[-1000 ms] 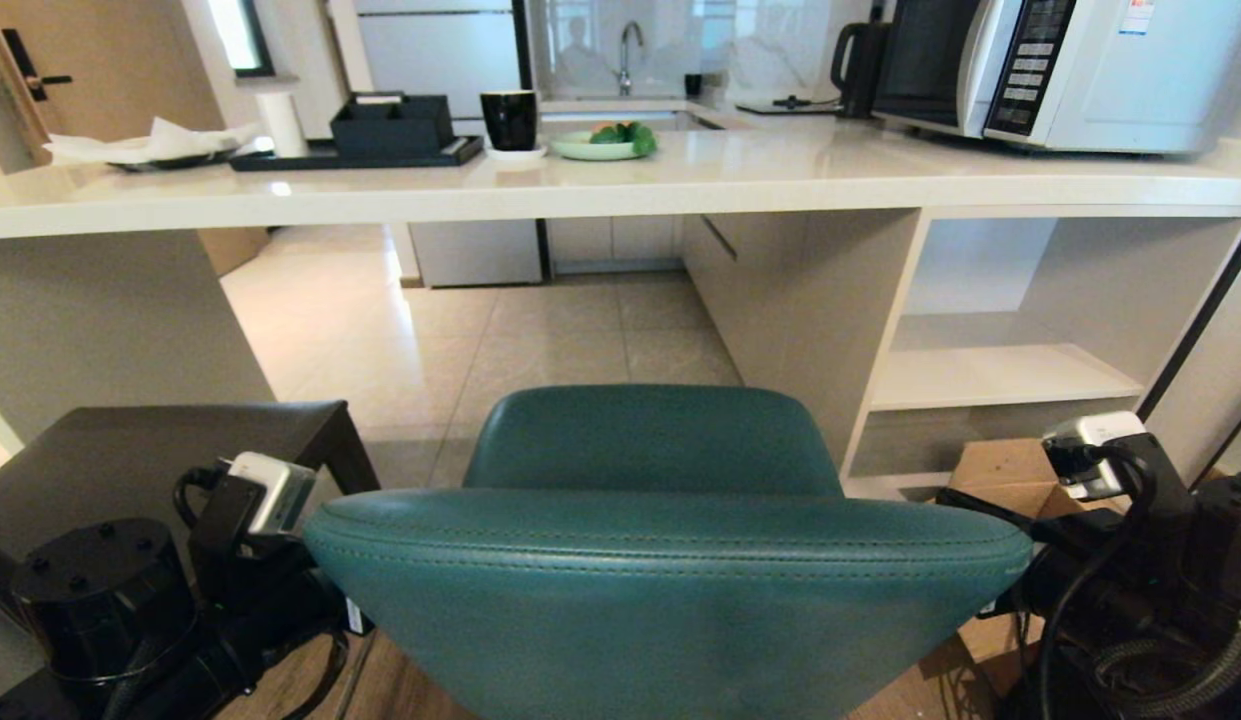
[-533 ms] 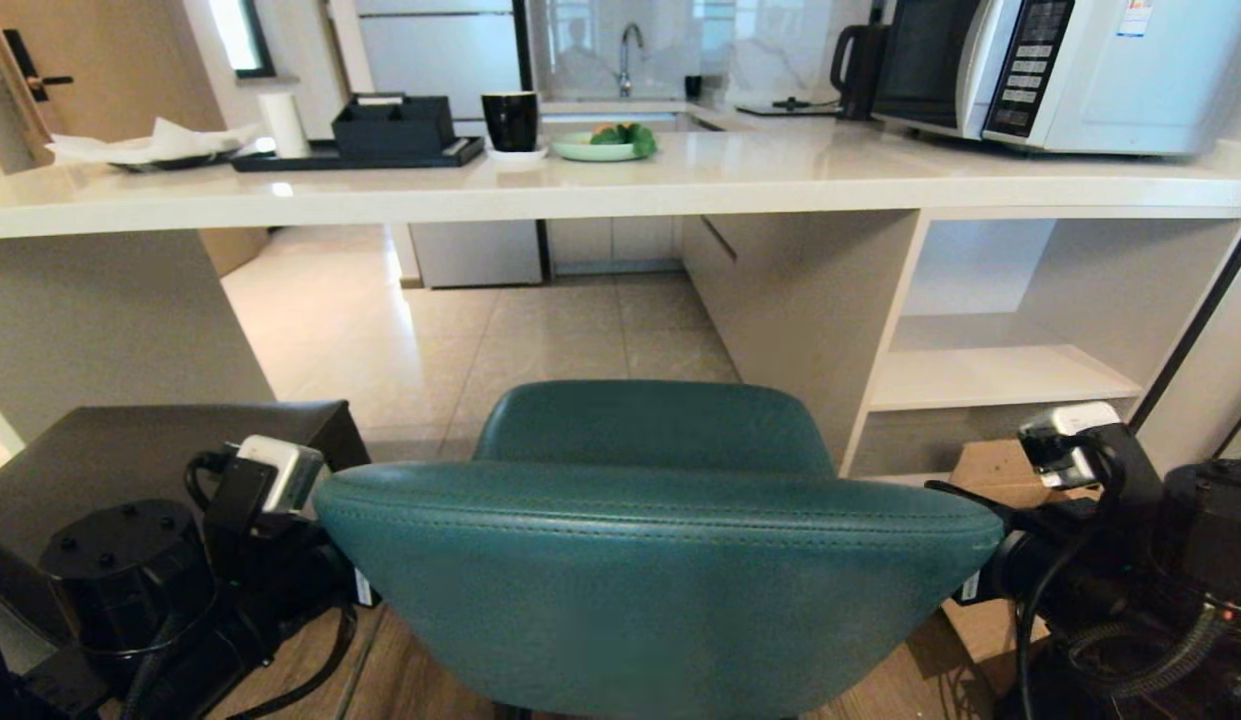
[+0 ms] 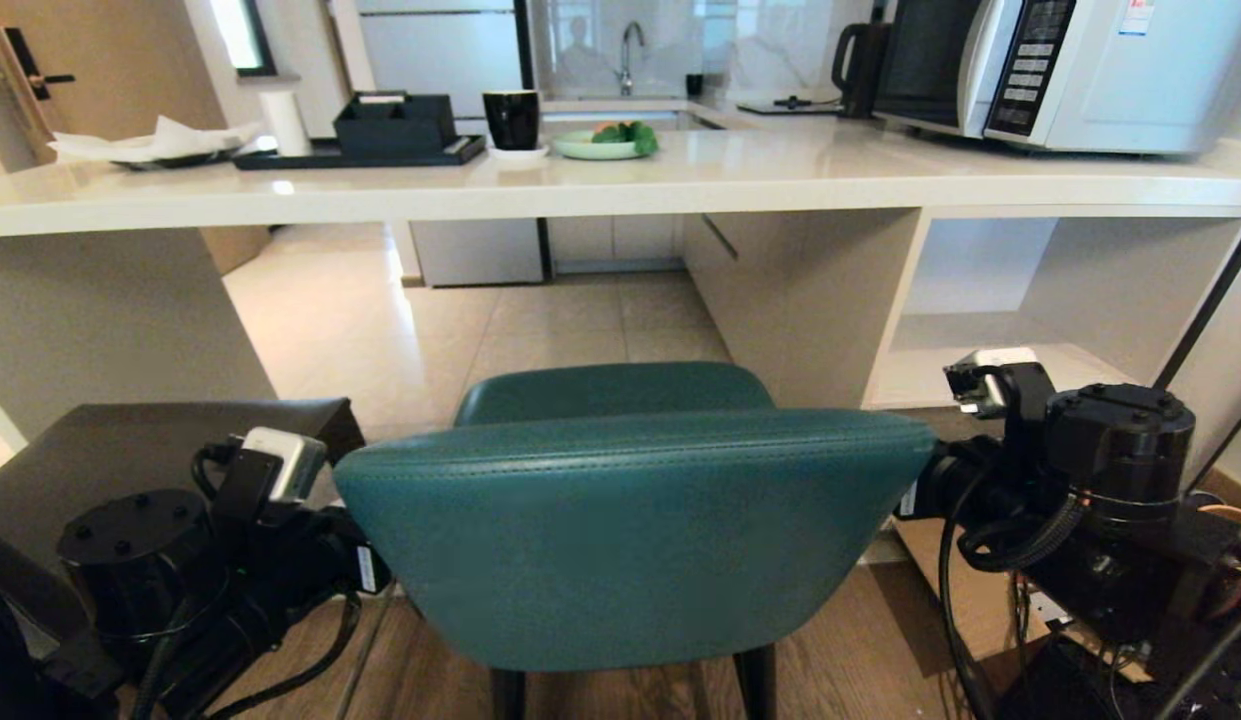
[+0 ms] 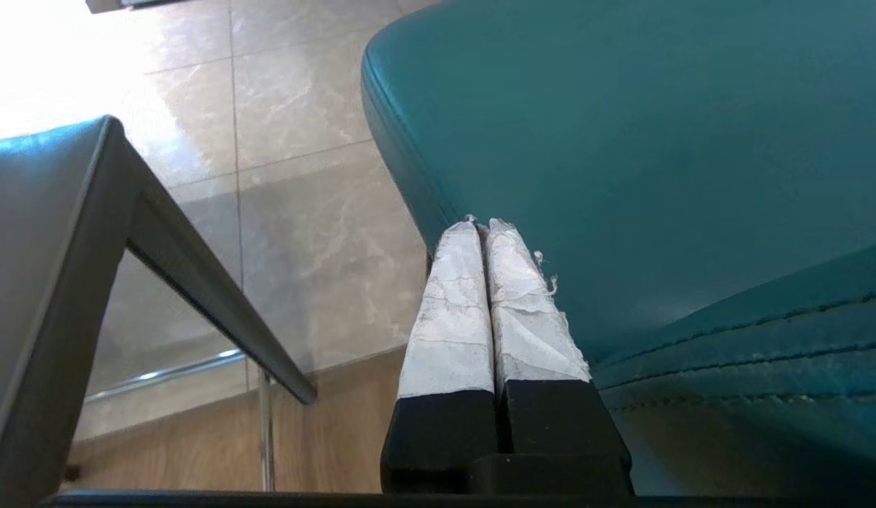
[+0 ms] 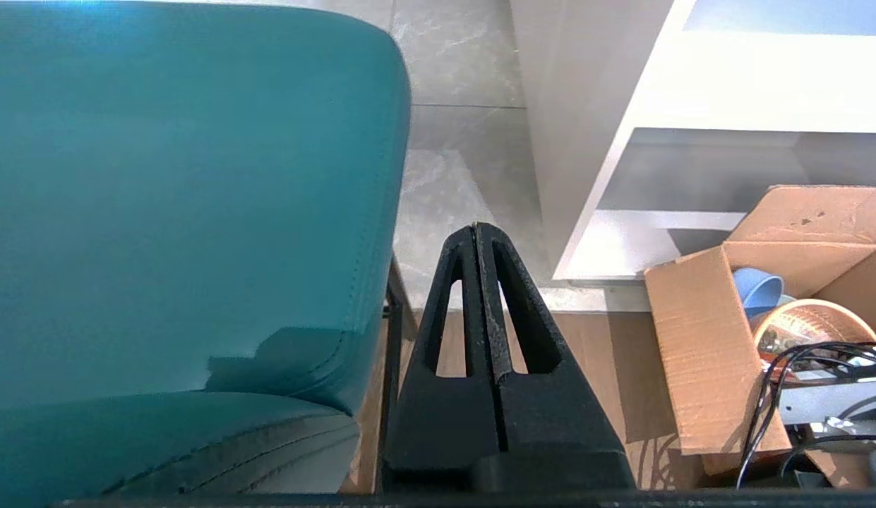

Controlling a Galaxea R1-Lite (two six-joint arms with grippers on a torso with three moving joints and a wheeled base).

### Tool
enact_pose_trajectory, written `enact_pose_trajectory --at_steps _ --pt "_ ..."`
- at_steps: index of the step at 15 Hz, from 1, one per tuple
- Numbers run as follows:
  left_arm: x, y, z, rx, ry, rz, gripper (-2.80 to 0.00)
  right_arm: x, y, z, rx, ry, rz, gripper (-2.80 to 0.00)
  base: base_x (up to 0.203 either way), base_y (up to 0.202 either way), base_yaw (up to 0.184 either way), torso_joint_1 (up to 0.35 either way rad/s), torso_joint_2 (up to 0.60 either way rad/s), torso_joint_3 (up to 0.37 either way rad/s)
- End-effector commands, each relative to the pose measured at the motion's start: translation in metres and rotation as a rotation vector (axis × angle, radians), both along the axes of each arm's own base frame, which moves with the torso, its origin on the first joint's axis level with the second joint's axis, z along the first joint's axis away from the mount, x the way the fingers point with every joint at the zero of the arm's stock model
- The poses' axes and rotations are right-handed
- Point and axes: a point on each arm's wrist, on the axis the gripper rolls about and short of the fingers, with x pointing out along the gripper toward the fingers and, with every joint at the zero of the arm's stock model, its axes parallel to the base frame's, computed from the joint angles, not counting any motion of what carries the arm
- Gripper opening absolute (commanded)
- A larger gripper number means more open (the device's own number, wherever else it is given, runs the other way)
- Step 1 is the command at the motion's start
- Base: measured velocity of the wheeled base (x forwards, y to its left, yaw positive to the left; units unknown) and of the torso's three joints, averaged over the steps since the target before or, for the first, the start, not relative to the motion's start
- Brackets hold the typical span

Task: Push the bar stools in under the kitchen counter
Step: Push the blue chair back under the dining table

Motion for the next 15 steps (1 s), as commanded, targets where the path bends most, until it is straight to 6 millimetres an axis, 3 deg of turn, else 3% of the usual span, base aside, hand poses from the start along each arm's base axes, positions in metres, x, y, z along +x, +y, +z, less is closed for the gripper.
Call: enact_pose_trajectory --at_steps 1,5,9,15 --pt "0.009 -0.003 -0.001 -0.002 -0.01 0.001 -2.8 0.004 0.0 -0.001 0.004 -0.003 0.003 -2.8 0.0 0.0 0.0 0.0 0.0 0.0" --pt "0.032 -0.011 -0.002 -0.014 -0.042 0.015 -2.8 0.002 -0.013 0.005 0.01 -0.018 -0.036 -2.8 0.0 0.0 0.0 0.0 0.0 0.0" --pt "0.052 -0.017 0.013 -0.048 -0.127 0.032 -2.8 0.006 -0.017 0.008 0.016 -0.028 -0.049 -2.8 0.0 0.0 0.0 0.0 0.0 0.0" --pt "0.044 -0.008 0.018 -0.048 -0.13 0.051 -2.8 0.046 0.001 0.006 0.024 -0.046 -0.054 -2.8 0.0 0.0 0.0 0.0 0.0 0.0"
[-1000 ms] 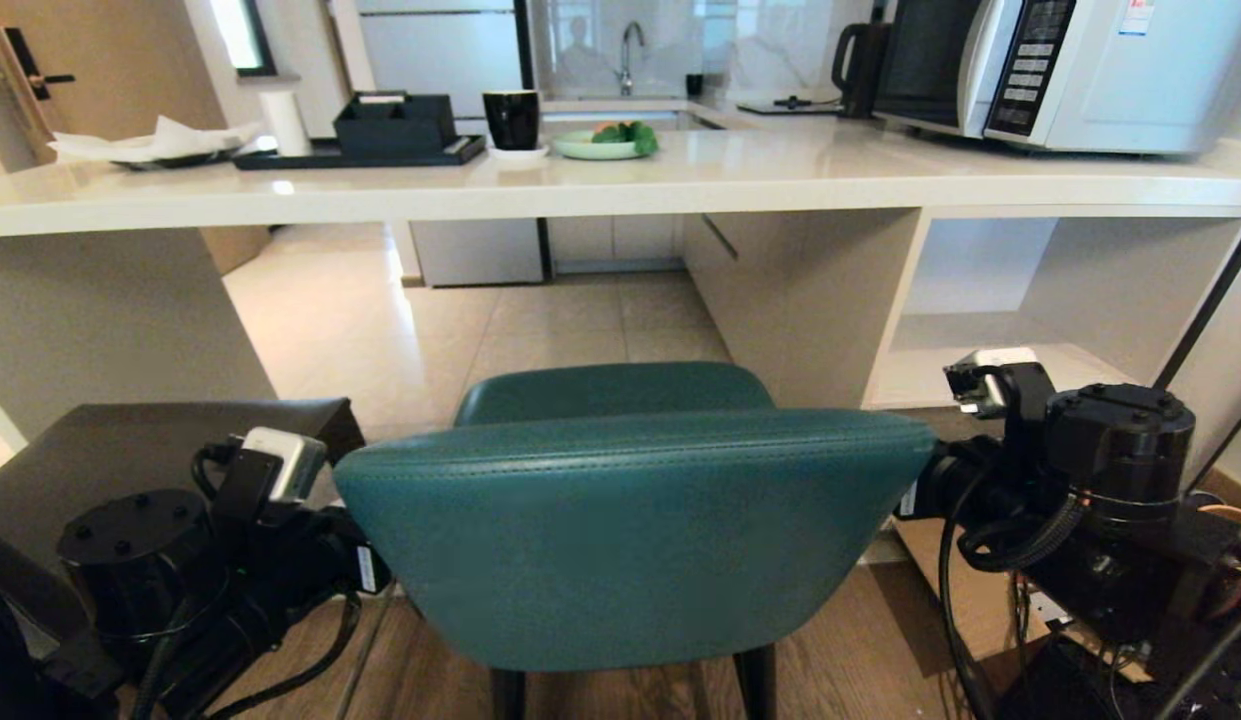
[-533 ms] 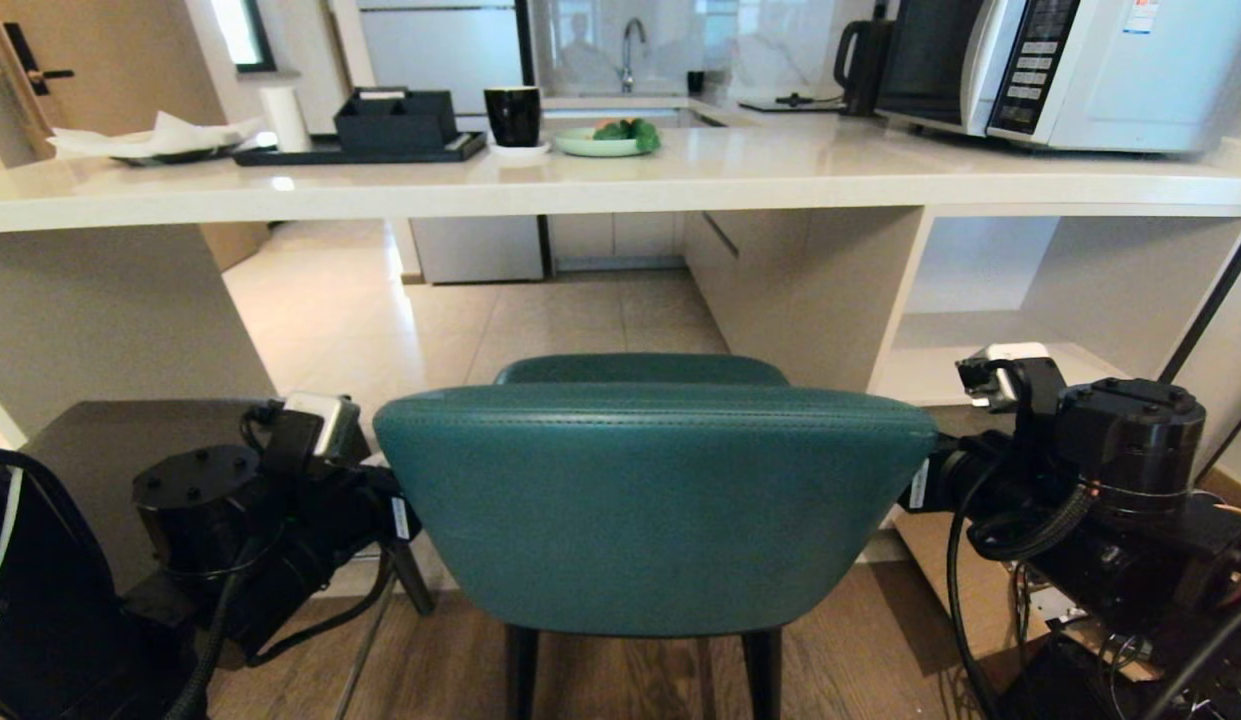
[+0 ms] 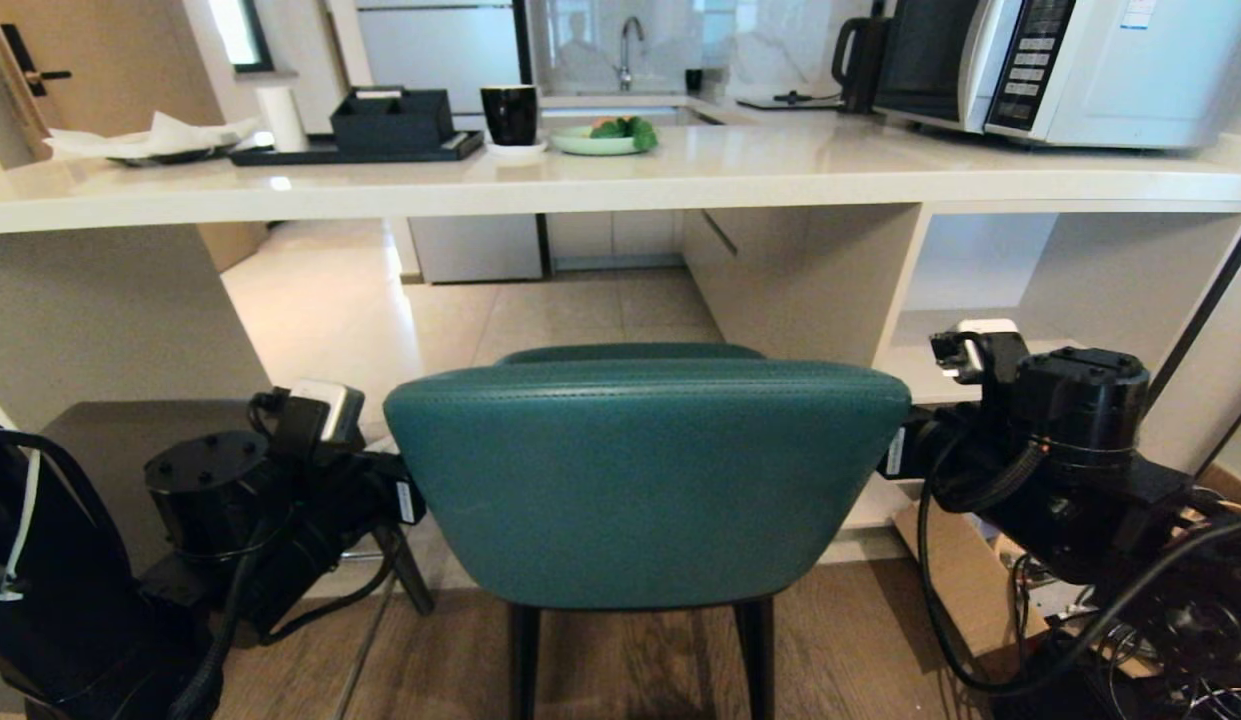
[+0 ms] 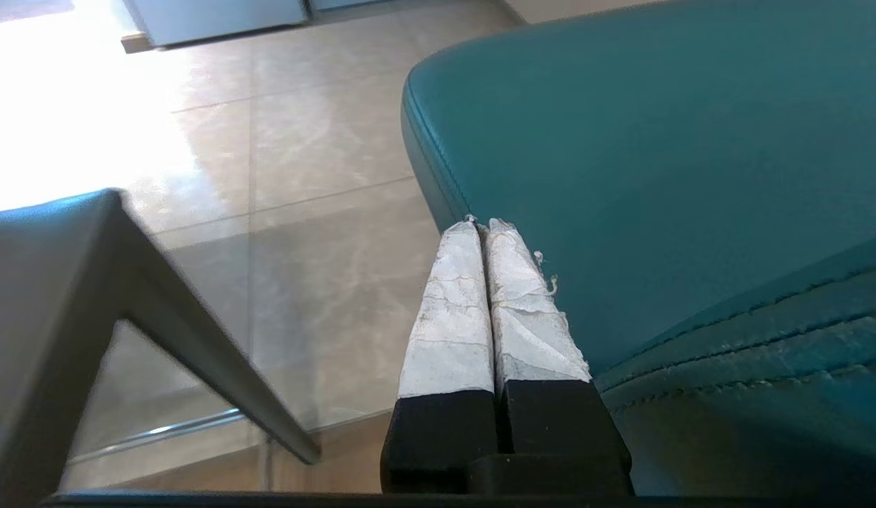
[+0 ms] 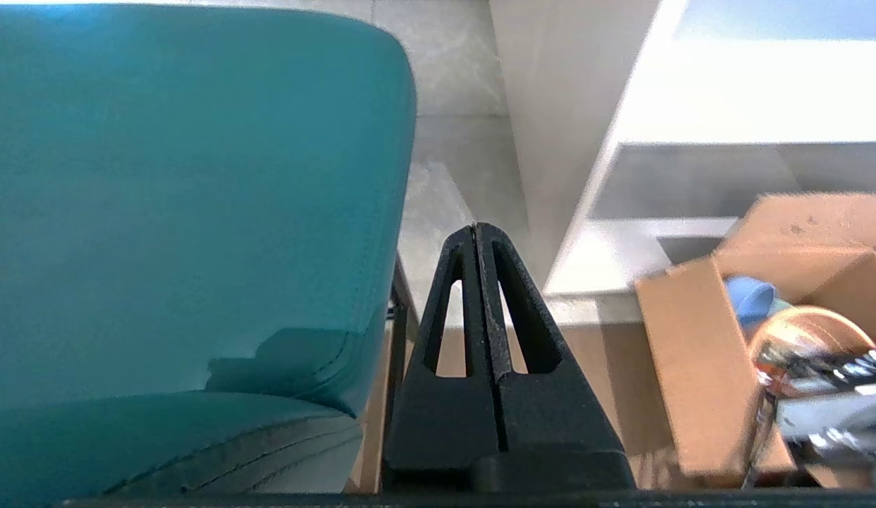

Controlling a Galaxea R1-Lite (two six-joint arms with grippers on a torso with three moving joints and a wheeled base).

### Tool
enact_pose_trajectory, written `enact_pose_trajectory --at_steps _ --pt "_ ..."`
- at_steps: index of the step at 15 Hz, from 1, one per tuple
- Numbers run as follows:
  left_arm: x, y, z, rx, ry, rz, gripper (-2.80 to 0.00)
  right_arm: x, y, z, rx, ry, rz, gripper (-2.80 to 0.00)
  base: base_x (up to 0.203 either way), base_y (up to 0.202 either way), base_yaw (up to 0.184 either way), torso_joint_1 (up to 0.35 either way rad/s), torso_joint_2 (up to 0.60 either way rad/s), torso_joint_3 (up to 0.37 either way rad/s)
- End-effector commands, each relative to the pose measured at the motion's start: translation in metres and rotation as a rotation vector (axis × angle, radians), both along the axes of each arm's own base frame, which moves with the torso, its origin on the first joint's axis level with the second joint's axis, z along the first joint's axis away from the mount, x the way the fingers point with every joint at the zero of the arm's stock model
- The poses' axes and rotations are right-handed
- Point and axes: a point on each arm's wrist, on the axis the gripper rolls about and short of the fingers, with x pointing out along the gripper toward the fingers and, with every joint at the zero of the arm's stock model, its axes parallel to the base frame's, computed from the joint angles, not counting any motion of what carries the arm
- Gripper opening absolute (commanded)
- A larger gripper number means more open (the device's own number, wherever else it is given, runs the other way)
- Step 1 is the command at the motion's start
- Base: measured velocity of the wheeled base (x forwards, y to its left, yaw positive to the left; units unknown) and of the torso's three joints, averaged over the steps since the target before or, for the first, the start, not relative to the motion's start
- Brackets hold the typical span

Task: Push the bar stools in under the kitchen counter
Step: Push the blue chair back under the dining table

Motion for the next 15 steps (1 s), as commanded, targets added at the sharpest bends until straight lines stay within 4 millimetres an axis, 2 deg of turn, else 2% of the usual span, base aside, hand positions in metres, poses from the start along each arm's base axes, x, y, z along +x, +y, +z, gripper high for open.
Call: enact_pose_trajectory --at_steps 1,4,6,9,11,15 --pt "0.0 0.004 0.005 -0.009 -0.023 0.014 -2.8 0.018 0.011 -0.005 0.002 -0.007 0.001 -2.8 0.0 0.0 0.0 0.0 0.0 0.0" --pt "0.011 0.003 0.0 -0.007 -0.02 0.02 -2.8 0.033 0.017 -0.008 -0.011 -0.014 0.001 -2.8 0.0 0.0 0.0 0.0 0.0 0.0" --pt "0.023 0.0 0.005 -0.019 -0.053 0.023 -2.8 0.032 0.016 -0.007 -0.009 -0.018 0.0 -2.8 0.0 0.0 0.0 0.0 0.0 0.0" --pt "0.039 -0.006 0.016 -0.039 -0.108 0.021 -2.8 0.039 0.002 -0.004 -0.009 -0.028 -0.043 -2.8 0.0 0.0 0.0 0.0 0.0 0.0" --pt "0.052 -0.01 0.013 -0.038 -0.106 0.021 -2.8 0.045 -0.007 -0.002 -0.017 -0.038 -0.071 -2.8 0.0 0.0 0.0 0.0 0.0 0.0" --pt "0.057 -0.01 0.009 -0.034 -0.097 0.025 -2.8 0.061 -0.005 -0.002 -0.019 -0.049 -0.077 -2.8 0.0 0.0 0.0 0.0 0.0 0.0"
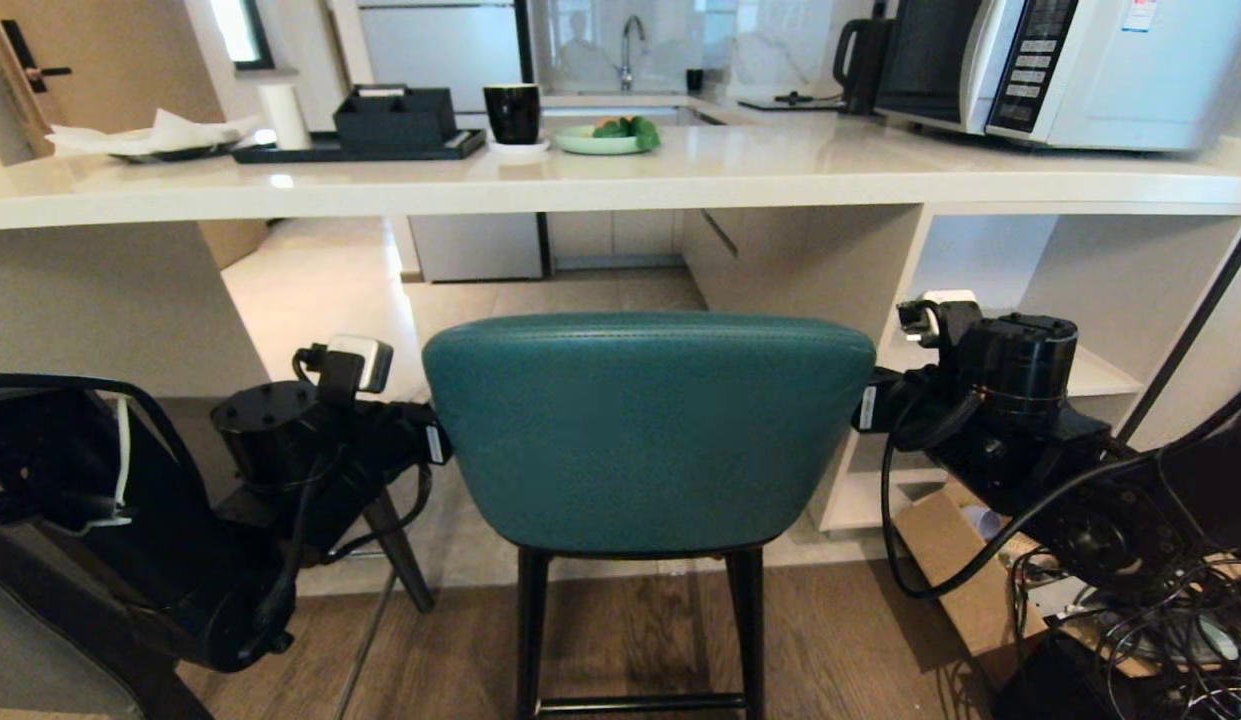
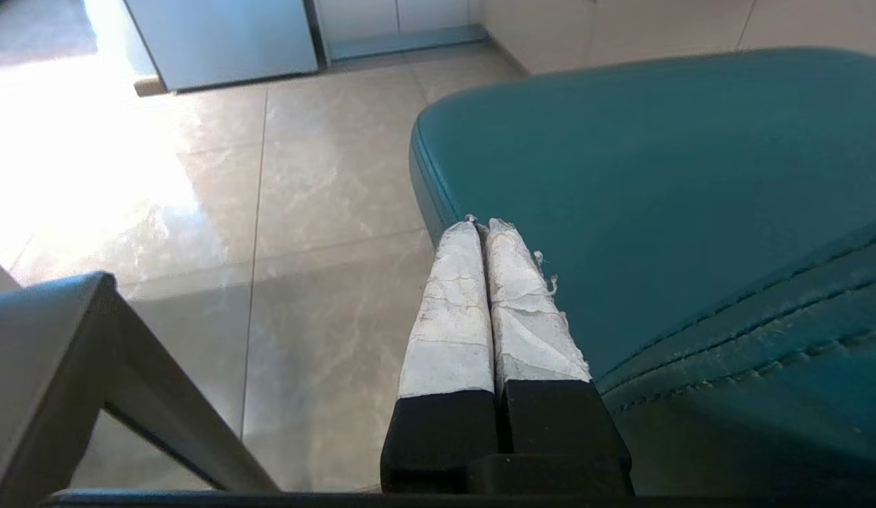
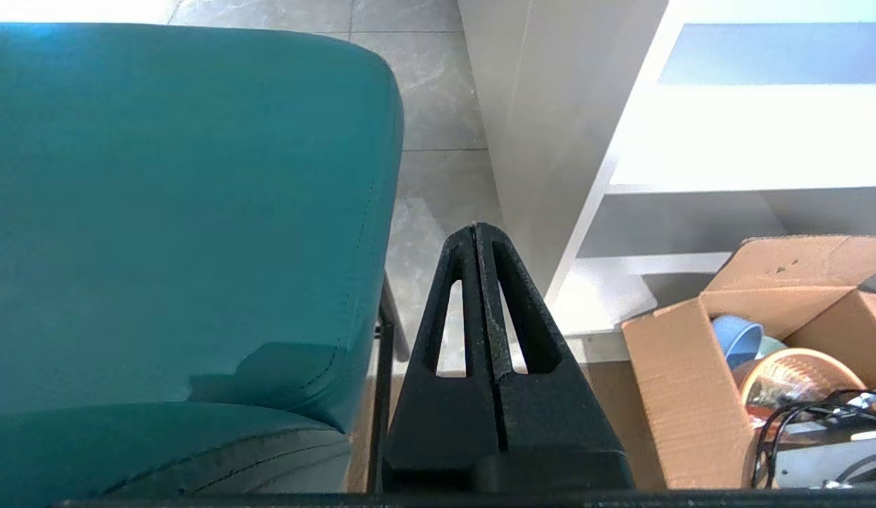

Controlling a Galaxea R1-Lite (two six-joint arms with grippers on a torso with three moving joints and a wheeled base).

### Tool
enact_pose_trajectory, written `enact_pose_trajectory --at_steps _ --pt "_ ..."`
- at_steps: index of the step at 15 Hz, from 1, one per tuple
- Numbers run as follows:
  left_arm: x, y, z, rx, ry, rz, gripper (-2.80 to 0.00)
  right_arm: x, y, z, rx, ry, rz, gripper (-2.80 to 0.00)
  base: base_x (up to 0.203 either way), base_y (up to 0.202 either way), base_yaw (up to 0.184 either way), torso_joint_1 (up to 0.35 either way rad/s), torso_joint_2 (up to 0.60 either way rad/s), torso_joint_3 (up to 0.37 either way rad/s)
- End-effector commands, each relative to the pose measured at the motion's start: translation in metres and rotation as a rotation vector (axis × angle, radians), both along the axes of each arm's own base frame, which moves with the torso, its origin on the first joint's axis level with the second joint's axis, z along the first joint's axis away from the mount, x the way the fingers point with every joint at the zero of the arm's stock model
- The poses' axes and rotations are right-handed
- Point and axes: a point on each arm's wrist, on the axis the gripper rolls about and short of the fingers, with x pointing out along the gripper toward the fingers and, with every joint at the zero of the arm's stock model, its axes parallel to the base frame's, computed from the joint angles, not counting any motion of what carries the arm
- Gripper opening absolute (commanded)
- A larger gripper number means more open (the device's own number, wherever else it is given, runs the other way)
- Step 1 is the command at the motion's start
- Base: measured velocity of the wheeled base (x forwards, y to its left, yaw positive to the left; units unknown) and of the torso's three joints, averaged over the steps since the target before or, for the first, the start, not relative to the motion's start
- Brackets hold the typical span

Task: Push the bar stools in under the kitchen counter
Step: Push the blue chair back under the dining table

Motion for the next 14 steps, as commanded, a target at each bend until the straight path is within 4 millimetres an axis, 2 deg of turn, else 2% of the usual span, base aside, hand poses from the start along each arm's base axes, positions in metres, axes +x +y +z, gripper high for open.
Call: enact_pose_trajectory --at_steps 1,5,8,11,14 --pt "0.004 0.003 -0.002 -0.002 -0.004 0.017 -2.8 0.013 0.004 0.0 -0.001 -0.015 -0.009 -2.8 0.0 0.0 0.0 0.0 0.0 0.0" --pt "0.017 0.005 -0.002 0.0 0.002 0.033 -2.8 0.04 0.016 -0.001 -0.011 -0.014 -0.006 -2.8 0.0 0.0 0.0 0.0 0.0 0.0" --pt "0.019 0.009 -0.004 0.0 0.007 0.043 -2.8 0.054 0.023 -0.001 -0.022 -0.014 -0.002 -2.8 0.0 0.0 0.0 0.0 0.0 0.0" --pt "0.035 0.008 -0.001 -0.001 0.002 0.056 -2.8 0.054 0.02 0.003 -0.019 -0.021 -0.011 -2.8 0.0 0.0 0.0 0.0 0.0 0.0" --pt "0.056 0.0 0.003 0.002 0.019 0.052 -2.8 0.059 0.006 0.008 -0.018 -0.035 -0.045 -2.8 0.0 0.0 0.0 0.0 0.0 0.0"
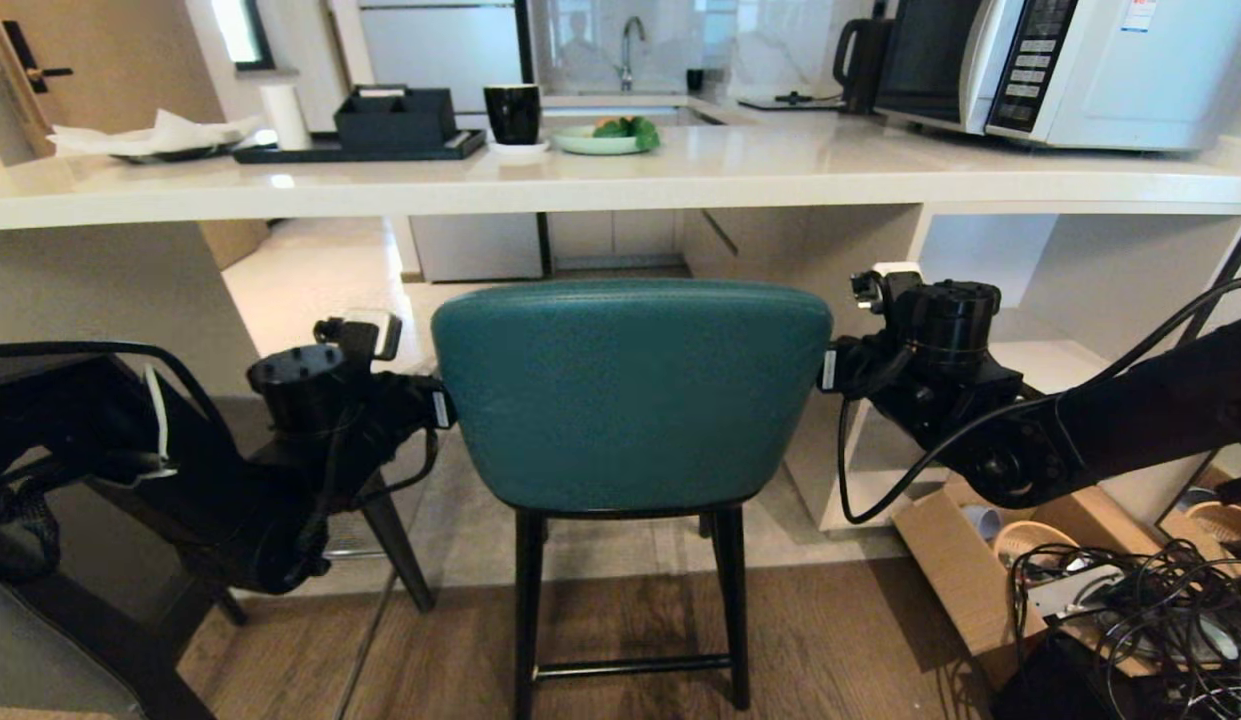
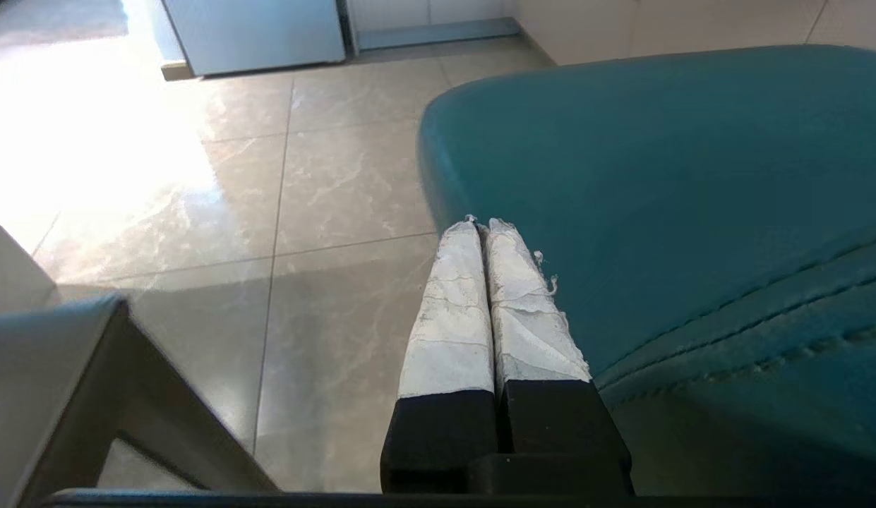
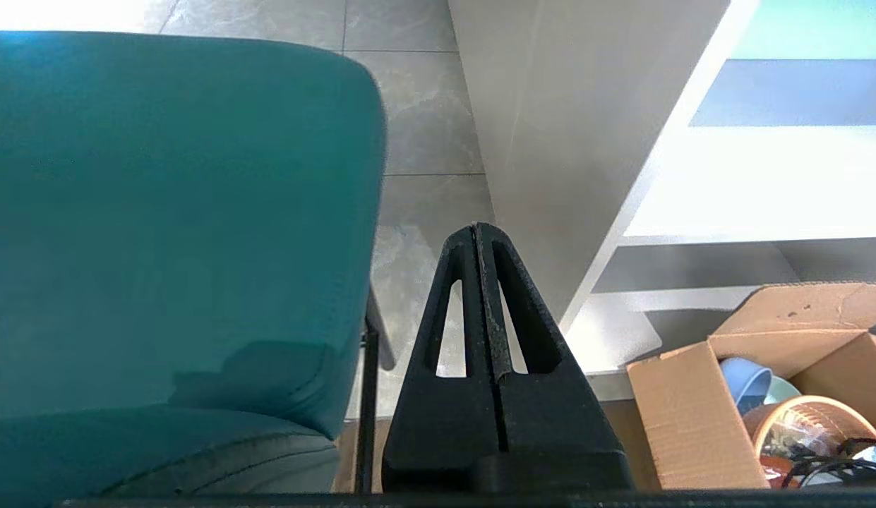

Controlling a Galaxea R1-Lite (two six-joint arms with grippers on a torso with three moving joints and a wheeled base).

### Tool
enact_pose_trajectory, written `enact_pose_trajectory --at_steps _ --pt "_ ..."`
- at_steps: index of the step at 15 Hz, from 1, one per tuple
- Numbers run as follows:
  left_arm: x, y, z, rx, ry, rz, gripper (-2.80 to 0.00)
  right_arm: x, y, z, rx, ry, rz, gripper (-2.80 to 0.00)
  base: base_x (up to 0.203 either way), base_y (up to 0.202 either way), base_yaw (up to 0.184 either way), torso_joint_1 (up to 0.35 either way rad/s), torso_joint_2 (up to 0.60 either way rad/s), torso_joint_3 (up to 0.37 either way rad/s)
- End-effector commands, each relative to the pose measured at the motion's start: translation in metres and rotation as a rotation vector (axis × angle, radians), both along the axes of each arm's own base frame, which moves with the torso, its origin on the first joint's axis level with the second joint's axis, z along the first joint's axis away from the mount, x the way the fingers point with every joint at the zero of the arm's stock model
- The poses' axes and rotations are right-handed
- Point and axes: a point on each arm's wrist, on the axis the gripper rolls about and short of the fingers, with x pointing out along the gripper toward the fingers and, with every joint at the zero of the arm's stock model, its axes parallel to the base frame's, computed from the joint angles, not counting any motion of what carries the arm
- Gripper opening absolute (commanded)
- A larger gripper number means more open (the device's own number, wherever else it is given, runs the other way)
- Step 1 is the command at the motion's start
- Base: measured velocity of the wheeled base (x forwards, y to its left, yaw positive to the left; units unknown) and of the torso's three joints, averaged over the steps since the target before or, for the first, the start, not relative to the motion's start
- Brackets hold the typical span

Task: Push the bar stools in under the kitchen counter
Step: Push the blue chair back under the dining table

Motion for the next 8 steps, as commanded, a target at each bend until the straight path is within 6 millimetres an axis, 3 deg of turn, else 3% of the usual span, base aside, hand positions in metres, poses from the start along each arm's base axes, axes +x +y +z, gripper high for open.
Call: enact_pose_trajectory --at_steps 1,8 --pt "0.014 -0.006 0.0 -0.003 -0.008 -0.003 -2.8 0.004 -0.012 0.005 0.004 -0.017 -0.037 -2.8 0.0 0.0 0.0 0.0 0.0 0.0" --pt "0.038 -0.014 -0.015 0.014 0.043 -0.002 -2.8 0.025 -0.011 0.012 0.004 -0.035 -0.051 -2.8 0.0 0.0 0.0 0.0 0.0 0.0"
